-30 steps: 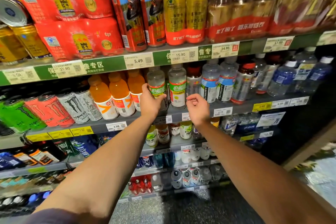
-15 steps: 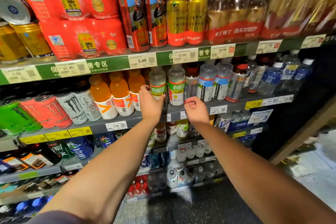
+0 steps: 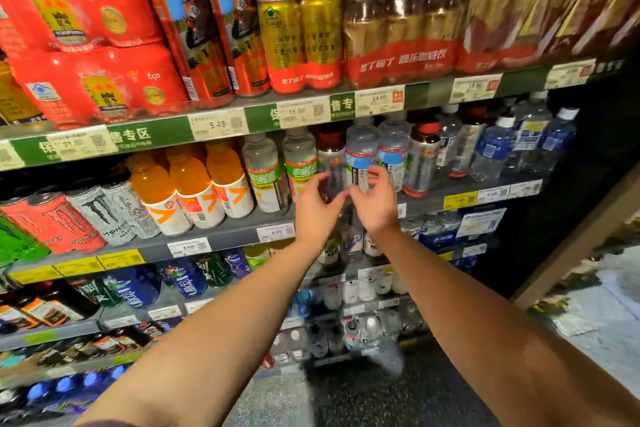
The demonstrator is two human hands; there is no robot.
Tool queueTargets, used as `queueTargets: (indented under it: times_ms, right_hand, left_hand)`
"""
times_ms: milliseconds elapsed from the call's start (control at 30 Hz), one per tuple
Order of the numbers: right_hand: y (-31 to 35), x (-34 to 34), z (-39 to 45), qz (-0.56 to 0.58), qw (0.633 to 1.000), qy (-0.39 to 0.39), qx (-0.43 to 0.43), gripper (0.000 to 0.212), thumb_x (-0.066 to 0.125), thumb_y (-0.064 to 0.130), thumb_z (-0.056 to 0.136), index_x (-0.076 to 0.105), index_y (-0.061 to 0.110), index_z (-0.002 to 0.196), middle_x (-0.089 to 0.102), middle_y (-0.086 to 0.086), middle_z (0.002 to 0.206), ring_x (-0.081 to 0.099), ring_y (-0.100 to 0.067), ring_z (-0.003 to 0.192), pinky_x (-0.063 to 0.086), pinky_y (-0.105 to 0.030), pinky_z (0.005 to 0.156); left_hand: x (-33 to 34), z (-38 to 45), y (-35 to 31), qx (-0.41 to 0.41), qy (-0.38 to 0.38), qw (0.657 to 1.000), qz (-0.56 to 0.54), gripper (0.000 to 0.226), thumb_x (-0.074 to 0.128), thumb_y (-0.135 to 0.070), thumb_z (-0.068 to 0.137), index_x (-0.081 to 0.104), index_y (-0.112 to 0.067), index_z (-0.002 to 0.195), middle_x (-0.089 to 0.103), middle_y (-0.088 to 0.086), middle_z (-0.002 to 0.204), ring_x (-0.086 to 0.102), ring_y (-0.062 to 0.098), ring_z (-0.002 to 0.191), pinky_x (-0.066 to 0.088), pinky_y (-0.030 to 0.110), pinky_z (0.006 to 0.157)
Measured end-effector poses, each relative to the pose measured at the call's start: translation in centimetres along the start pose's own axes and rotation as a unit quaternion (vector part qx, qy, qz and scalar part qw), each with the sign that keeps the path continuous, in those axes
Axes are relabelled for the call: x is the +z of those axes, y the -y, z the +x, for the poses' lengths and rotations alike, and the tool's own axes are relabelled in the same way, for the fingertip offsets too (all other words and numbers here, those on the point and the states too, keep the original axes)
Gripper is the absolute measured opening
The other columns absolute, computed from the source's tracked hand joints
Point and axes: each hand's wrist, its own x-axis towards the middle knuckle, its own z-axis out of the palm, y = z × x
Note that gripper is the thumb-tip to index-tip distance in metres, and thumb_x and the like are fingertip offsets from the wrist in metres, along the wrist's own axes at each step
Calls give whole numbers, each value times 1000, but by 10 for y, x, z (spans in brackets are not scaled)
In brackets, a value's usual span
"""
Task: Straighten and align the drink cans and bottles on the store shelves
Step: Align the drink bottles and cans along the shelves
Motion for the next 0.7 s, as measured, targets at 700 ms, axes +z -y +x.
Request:
queueTargets:
  times_ms: [700]
  right_hand:
    - [-11,-27,33,-94,992,51,-73,69,70,25,86,40,2,143,51,-15,140,46,-29,130,37,-33,104]
  left_hand:
    - [54,15,-21,-107,-157,982,22,59,73,-22,83,49,-14,136,59,4,133,54,21,123,45,36,104]
